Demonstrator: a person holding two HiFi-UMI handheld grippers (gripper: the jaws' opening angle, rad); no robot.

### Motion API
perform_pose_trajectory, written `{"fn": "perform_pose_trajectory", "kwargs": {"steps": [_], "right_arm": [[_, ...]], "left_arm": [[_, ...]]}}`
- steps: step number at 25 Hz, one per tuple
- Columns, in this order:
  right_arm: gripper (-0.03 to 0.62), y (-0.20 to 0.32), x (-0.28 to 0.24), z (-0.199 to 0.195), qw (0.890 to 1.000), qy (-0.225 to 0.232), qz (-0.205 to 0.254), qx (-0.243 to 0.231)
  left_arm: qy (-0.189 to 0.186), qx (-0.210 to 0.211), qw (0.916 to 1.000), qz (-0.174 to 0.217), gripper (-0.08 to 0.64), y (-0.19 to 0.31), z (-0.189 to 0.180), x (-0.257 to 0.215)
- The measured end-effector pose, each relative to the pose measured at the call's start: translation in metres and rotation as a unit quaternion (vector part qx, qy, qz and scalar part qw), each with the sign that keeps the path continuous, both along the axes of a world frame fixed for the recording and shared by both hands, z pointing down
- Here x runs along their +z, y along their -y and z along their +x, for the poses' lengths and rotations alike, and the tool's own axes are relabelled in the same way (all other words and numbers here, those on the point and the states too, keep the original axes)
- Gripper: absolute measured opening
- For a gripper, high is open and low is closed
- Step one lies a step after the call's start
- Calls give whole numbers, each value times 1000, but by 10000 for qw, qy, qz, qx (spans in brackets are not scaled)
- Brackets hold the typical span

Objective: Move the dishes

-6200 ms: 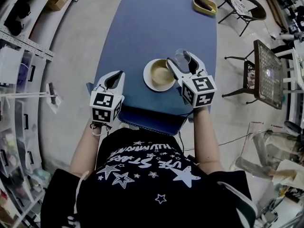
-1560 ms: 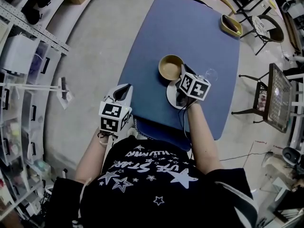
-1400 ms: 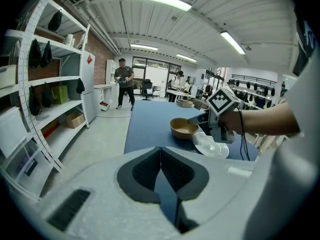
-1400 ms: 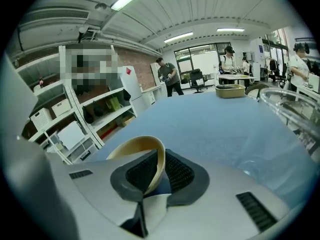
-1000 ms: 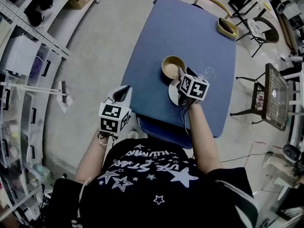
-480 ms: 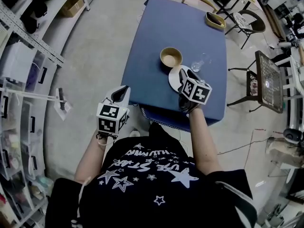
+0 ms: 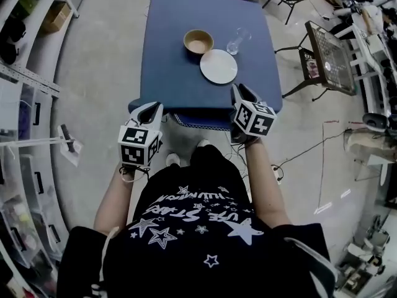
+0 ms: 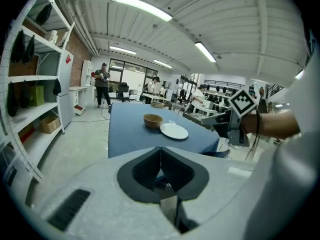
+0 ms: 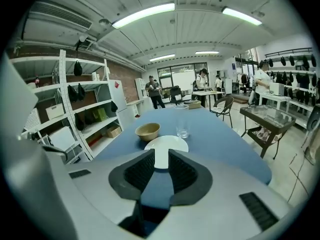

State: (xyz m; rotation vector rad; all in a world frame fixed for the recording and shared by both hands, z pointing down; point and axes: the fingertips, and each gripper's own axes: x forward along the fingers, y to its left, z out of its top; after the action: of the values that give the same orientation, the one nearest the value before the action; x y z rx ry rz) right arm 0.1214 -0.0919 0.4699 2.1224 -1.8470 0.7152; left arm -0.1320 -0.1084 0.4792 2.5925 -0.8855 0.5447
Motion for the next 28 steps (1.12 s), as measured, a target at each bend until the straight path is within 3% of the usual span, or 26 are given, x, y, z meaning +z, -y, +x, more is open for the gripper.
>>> {"fn": "perform_pose_trajectory", "kwargs": {"steps": [9,14,28], "right_arm": [[6,-47,-6,26,9997,-43,155,208],[5,-72,-15,45,9989,-313,222,264],[3,-129,-33,59,9963,-107,582,-621]], "left_arm": [[-107,138,9998,45,20,-19,26,-5],[-18,98,9999,43,20,-36,41,-8],[110,-98,9998,105,20,-117,90,-17]]}}
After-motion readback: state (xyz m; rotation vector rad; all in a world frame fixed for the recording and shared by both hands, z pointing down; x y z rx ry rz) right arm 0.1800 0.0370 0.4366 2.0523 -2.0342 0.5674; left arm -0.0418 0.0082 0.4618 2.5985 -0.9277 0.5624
